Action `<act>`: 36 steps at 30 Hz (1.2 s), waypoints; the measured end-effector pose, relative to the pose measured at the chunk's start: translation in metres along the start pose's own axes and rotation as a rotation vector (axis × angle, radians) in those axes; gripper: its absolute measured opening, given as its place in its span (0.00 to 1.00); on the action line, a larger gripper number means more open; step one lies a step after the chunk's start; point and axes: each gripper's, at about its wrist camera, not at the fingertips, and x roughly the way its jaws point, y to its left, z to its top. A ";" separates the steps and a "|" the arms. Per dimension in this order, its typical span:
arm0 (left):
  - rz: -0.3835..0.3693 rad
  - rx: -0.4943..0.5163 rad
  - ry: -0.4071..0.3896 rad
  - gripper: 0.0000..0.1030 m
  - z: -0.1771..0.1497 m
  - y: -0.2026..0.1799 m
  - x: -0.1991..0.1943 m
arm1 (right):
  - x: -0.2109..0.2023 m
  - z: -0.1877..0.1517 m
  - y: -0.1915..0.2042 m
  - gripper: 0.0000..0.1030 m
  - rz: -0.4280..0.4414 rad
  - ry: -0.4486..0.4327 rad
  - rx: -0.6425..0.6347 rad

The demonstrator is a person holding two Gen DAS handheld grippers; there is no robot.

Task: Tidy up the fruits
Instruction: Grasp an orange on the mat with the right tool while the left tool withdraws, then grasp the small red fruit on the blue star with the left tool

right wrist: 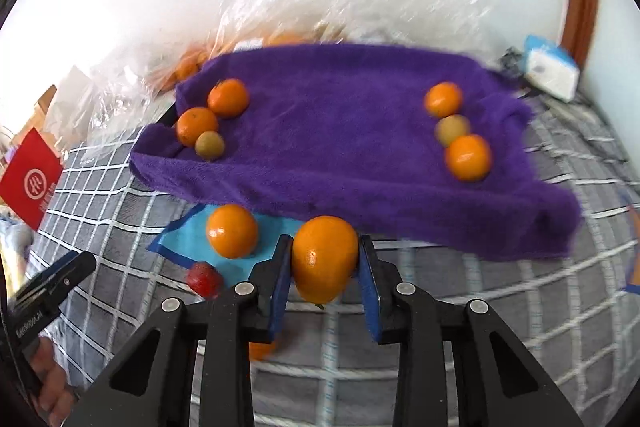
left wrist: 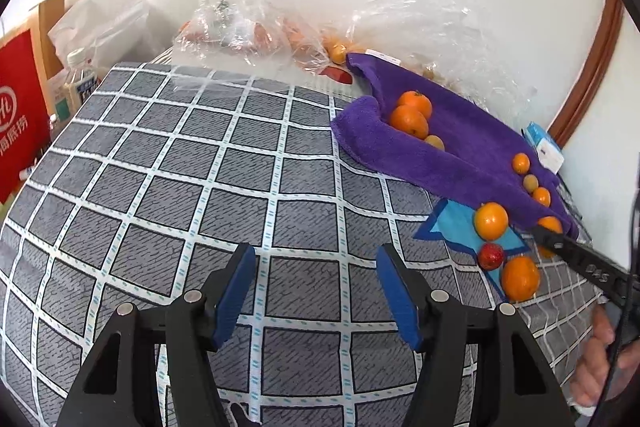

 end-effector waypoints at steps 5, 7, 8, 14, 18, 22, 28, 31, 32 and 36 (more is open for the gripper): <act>-0.011 0.044 0.001 0.59 -0.001 -0.006 0.000 | -0.020 -0.016 -0.030 0.31 -0.079 -0.020 -0.022; -0.019 0.060 0.005 0.59 -0.001 -0.009 0.000 | -0.024 -0.024 -0.044 0.31 -0.104 -0.014 -0.021; -0.021 0.066 0.007 0.59 -0.001 -0.010 0.000 | -0.026 -0.028 -0.052 0.31 -0.109 -0.009 -0.014; -0.011 0.108 0.058 0.57 -0.002 -0.021 0.000 | -0.033 -0.049 -0.077 0.31 -0.147 -0.027 0.000; -0.037 0.171 0.047 0.57 -0.005 -0.043 -0.012 | -0.033 -0.053 -0.088 0.31 -0.146 -0.026 0.012; -0.070 0.215 0.057 0.57 -0.001 -0.071 -0.011 | -0.030 -0.055 -0.097 0.31 -0.124 -0.023 0.049; -0.070 0.265 0.106 0.57 -0.002 -0.103 0.012 | -0.031 -0.056 -0.101 0.31 -0.100 -0.034 0.067; -0.074 0.299 0.121 0.57 -0.003 -0.118 0.020 | -0.031 -0.056 -0.100 0.31 -0.084 -0.034 0.058; -0.067 0.313 0.125 0.56 -0.003 -0.122 0.022 | -0.031 -0.056 -0.100 0.31 -0.075 -0.033 0.056; -0.048 0.341 0.118 0.50 -0.003 -0.133 0.027 | -0.029 -0.055 -0.100 0.31 -0.060 -0.030 0.059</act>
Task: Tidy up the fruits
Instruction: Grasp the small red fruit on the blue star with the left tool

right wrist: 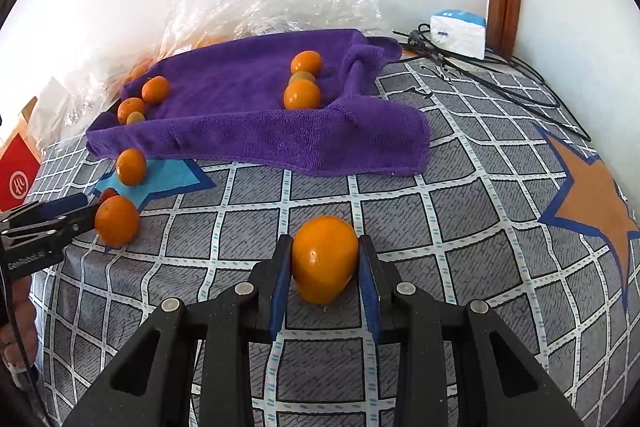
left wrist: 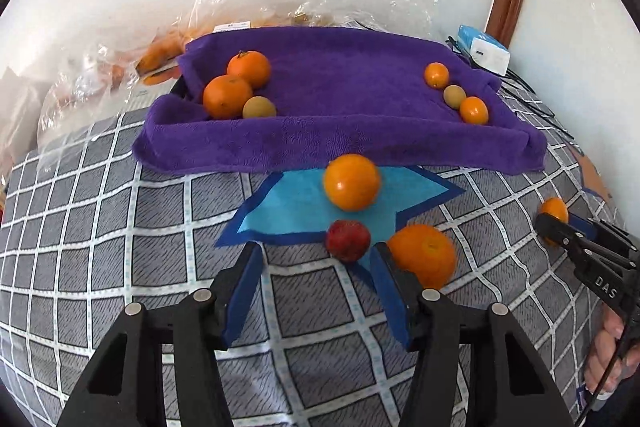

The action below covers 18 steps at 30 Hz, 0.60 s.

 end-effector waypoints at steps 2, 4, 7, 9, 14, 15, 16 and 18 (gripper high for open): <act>-0.005 -0.009 -0.003 0.46 0.002 0.000 0.001 | 0.000 0.000 0.000 0.31 0.002 -0.001 0.001; -0.020 -0.034 0.006 0.41 0.005 0.002 0.004 | 0.000 0.000 0.000 0.31 0.001 -0.001 0.001; -0.043 -0.057 0.016 0.34 0.008 0.002 0.009 | 0.001 0.000 0.000 0.31 0.002 -0.001 0.003; -0.036 -0.057 0.011 0.26 0.009 0.000 0.012 | 0.001 0.000 0.000 0.31 0.003 0.000 0.003; -0.061 -0.079 -0.001 0.22 0.007 0.005 0.006 | 0.001 -0.001 0.000 0.31 0.003 0.000 0.004; -0.061 -0.093 -0.003 0.22 0.006 0.009 0.004 | 0.001 -0.001 0.000 0.31 0.002 -0.001 0.004; -0.063 -0.106 0.000 0.22 0.006 0.012 0.002 | 0.000 -0.001 0.000 0.31 0.003 -0.001 0.004; -0.062 -0.115 -0.001 0.22 0.007 0.019 -0.005 | 0.000 -0.001 0.000 0.31 0.000 0.000 0.005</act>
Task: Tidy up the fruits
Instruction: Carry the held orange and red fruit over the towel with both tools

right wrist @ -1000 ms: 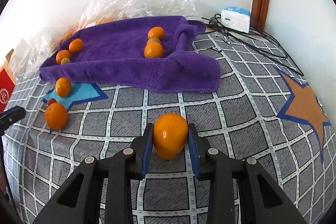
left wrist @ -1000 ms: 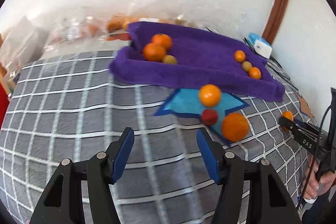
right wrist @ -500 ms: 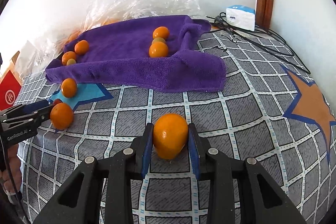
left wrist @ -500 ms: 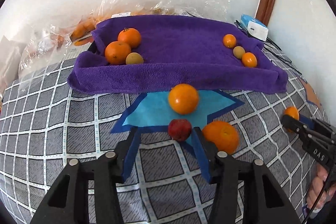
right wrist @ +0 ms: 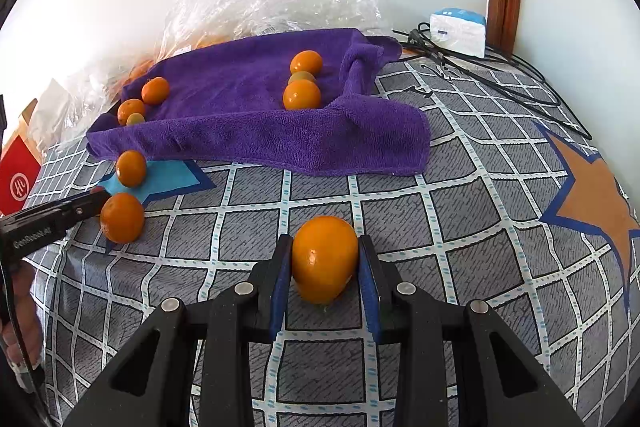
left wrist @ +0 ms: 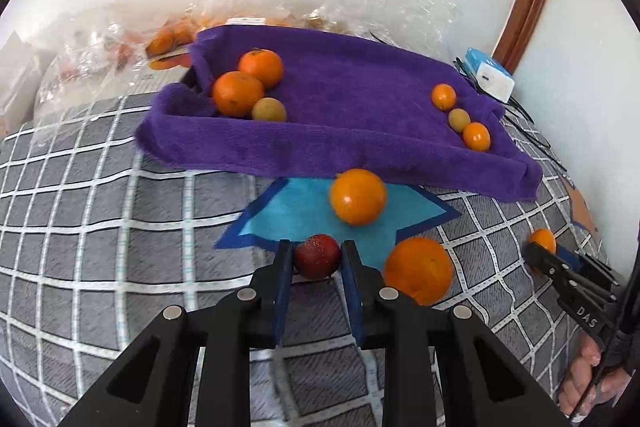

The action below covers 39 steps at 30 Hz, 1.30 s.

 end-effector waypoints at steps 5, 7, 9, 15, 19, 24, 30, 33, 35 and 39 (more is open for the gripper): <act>0.030 -0.010 -0.034 0.22 0.002 0.019 -0.025 | -0.001 0.000 0.008 0.31 -0.039 0.001 -0.043; 0.051 -0.010 -0.053 0.22 0.004 0.026 -0.035 | -0.002 0.003 0.008 0.31 -0.034 0.008 -0.034; 0.060 -0.024 -0.069 0.22 0.007 0.034 -0.043 | -0.007 0.010 0.007 0.31 -0.007 0.001 -0.008; 0.066 -0.056 -0.103 0.22 0.024 0.047 -0.063 | -0.030 0.041 0.019 0.31 0.004 -0.062 -0.013; 0.063 -0.067 -0.137 0.22 0.035 0.049 -0.074 | -0.045 0.061 0.024 0.31 0.006 -0.095 -0.020; 0.055 -0.080 -0.164 0.22 0.049 0.052 -0.085 | -0.055 0.084 0.028 0.31 0.005 -0.128 -0.022; 0.048 -0.095 -0.196 0.22 0.066 0.056 -0.092 | -0.064 0.107 0.035 0.31 0.009 -0.158 -0.030; 0.043 -0.105 -0.195 0.22 0.073 0.059 -0.090 | -0.066 0.117 0.038 0.31 0.008 -0.173 -0.037; 0.042 -0.105 -0.194 0.22 0.076 0.060 -0.088 | -0.066 0.123 0.040 0.31 0.006 -0.176 -0.043; 0.037 -0.109 -0.190 0.22 0.084 0.063 -0.079 | -0.058 0.134 0.043 0.31 0.005 -0.174 -0.051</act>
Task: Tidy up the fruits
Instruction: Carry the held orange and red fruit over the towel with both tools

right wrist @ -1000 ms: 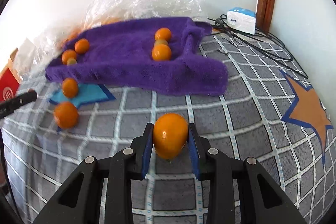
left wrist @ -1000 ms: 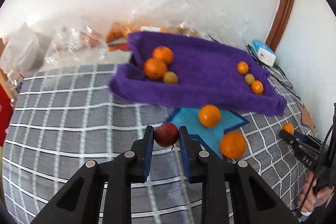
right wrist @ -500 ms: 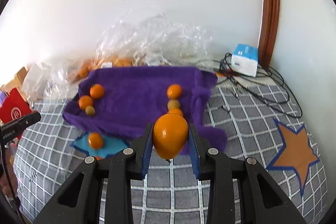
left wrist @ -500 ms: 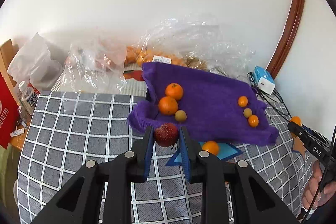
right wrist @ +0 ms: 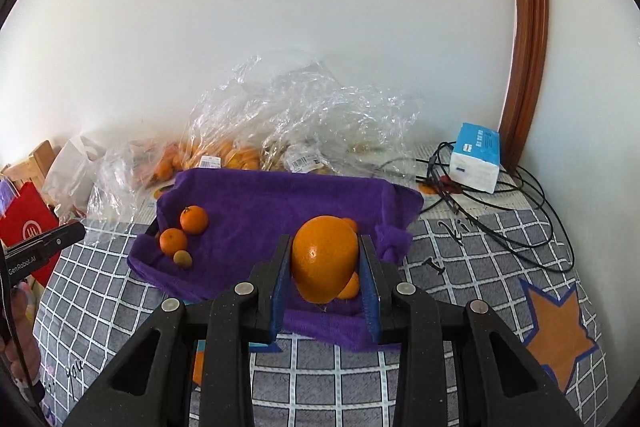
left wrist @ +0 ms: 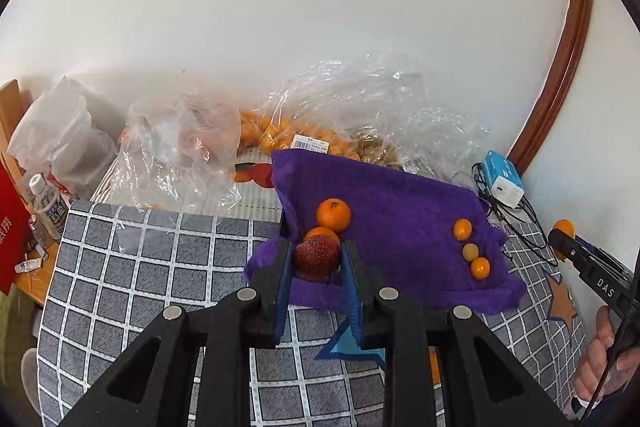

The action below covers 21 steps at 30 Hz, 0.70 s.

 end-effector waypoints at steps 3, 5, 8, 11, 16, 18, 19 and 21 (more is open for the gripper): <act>-0.004 -0.009 0.016 0.22 0.002 0.002 0.014 | 0.014 0.003 0.002 0.31 0.002 0.014 -0.004; -0.003 -0.012 0.035 0.22 0.002 0.003 0.024 | 0.026 0.004 0.003 0.31 0.004 0.031 -0.005; 0.003 -0.009 0.062 0.22 0.001 0.005 0.042 | 0.048 0.000 0.004 0.31 0.011 0.071 0.001; 0.011 -0.010 0.091 0.22 0.000 0.006 0.060 | 0.074 -0.008 0.007 0.31 0.021 0.127 0.004; 0.016 -0.006 0.148 0.22 -0.001 0.008 0.086 | 0.108 -0.021 0.011 0.31 0.028 0.202 -0.004; 0.023 -0.002 0.171 0.22 -0.002 0.007 0.095 | 0.119 -0.025 0.014 0.31 0.031 0.224 -0.012; 0.023 0.002 0.182 0.22 -0.002 0.007 0.099 | 0.122 -0.025 0.016 0.31 0.031 0.229 -0.016; 0.032 0.020 0.203 0.22 -0.002 0.005 0.107 | 0.130 -0.028 0.020 0.31 0.036 0.244 -0.023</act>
